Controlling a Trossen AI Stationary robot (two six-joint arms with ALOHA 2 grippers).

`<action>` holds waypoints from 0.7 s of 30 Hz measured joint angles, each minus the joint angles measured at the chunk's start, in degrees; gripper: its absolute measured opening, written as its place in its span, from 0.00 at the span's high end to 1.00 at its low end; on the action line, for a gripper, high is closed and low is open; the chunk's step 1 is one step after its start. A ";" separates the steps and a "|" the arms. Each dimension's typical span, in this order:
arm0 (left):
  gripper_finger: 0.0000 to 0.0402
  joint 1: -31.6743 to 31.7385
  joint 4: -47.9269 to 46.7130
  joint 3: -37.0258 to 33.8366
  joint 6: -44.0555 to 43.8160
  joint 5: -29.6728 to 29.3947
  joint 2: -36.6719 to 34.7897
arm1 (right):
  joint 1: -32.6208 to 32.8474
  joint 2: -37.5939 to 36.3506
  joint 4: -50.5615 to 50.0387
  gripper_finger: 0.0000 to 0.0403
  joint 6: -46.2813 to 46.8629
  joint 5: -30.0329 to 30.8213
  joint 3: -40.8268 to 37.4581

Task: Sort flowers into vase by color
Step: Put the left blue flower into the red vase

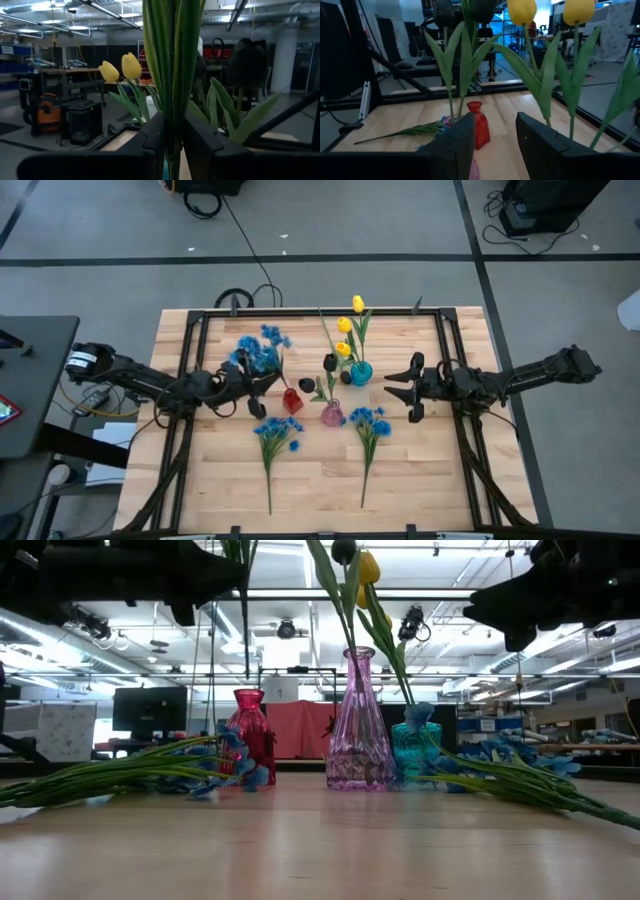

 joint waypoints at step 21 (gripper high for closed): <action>0.84 1.22 5.26 0.02 -7.64 0.53 13.86 | -1.47 0.00 -0.09 0.62 1.53 -2.98 0.00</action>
